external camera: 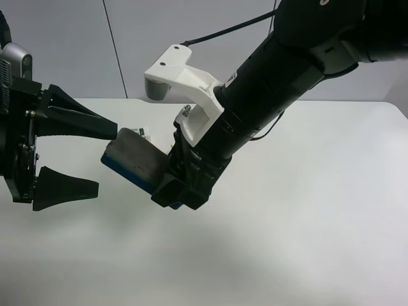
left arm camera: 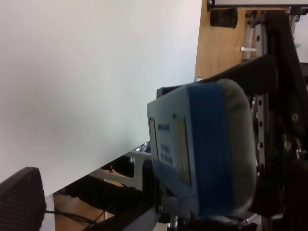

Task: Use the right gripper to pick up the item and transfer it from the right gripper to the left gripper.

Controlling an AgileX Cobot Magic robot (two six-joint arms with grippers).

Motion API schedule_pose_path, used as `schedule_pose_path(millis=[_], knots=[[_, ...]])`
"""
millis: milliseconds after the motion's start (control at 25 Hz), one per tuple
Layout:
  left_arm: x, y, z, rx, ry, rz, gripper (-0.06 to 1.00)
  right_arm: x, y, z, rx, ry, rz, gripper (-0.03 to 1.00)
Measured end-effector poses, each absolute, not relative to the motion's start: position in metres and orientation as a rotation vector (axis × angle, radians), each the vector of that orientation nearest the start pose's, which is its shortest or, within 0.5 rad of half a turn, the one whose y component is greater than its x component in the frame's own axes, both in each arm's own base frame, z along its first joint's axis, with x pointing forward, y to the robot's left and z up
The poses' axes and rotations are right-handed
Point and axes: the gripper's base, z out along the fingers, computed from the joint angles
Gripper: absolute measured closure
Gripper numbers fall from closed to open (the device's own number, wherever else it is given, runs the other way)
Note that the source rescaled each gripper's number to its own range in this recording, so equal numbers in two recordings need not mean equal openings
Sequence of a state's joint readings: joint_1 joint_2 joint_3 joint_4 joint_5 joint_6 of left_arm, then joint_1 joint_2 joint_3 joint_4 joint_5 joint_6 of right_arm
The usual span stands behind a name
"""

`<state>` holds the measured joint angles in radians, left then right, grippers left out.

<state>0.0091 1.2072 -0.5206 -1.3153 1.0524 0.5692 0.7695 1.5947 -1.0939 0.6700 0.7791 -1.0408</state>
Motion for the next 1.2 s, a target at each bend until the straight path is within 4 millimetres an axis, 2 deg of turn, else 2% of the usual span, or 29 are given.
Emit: schedule_pose_path(millis=[280, 600, 880, 960, 1200], knots=[[0.192, -0.076, 0.250, -0.176, 2.473, -1.488, -0.06, 0.185, 0.274, 0.252, -1.794, 1.858, 0.616, 0.96], [0.186, -0.071, 0.241, -0.031, 2.624, -1.323, -0.06, 0.189, 0.276, 0.254, -1.755, 1.831, 0.574, 0.96], [0.186, -0.069, 0.240, -0.034, 2.638, -1.286, -0.05, 0.190, 0.276, 0.254, -1.744, 1.829, 0.573, 0.96], [0.187, -0.069, 0.239, -0.041, 2.635, -1.276, 0.00, 0.190, 0.277, 0.255, -1.729, 1.835, 0.589, 0.96], [0.187, -0.069, 0.239, -0.044, 2.633, -1.270, 0.32, 0.189, 0.278, 0.256, -1.714, 1.841, 0.611, 0.97]])
